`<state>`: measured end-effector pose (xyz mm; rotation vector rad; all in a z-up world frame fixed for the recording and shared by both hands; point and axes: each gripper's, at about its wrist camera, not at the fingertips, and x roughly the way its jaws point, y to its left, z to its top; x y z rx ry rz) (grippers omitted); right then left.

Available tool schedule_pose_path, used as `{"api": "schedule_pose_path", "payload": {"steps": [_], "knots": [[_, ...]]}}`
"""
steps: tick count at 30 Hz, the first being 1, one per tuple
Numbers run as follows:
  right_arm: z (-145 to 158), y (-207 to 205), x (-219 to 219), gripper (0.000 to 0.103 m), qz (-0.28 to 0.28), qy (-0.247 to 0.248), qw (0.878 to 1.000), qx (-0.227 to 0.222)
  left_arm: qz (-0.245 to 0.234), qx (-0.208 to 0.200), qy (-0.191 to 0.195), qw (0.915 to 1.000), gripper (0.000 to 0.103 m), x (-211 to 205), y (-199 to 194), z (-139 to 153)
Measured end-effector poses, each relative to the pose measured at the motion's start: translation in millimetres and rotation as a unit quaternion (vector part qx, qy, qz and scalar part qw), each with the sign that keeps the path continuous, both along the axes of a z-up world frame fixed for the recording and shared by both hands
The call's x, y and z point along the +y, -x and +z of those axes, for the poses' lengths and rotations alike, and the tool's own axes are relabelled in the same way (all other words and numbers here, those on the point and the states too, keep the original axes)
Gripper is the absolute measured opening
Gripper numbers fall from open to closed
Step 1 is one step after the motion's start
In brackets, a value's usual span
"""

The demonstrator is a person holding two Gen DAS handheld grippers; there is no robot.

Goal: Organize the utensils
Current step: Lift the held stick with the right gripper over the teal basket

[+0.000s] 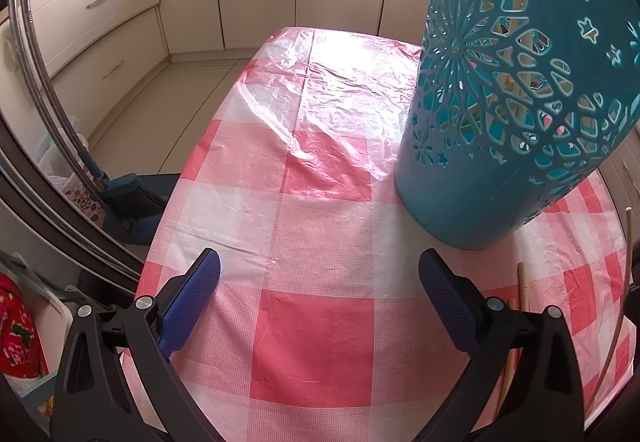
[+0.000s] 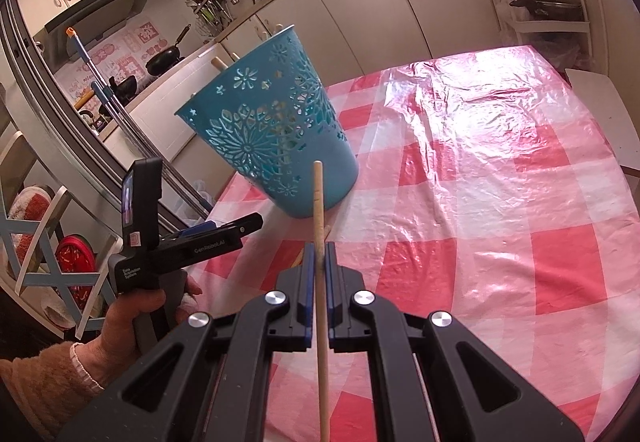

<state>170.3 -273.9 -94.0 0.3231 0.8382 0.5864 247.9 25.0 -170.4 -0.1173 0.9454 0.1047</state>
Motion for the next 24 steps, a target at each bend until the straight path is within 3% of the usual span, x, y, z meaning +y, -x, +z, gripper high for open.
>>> {"api": "schedule_pose_path", "payload": {"steps": [14,24], "knots": [[16.9,0.3,-13.0,0.006,-0.008,-0.082,0.997,0.004,0.000,0.000,0.000,1.0000,0.095,0.1,0.2,-0.3],[43.0,4.5,-11.9,0.006,0.000,-0.113,0.993,-0.020,0.000,0.000,0.000,1.0000,0.095,-0.1,0.1,-0.2]]}}
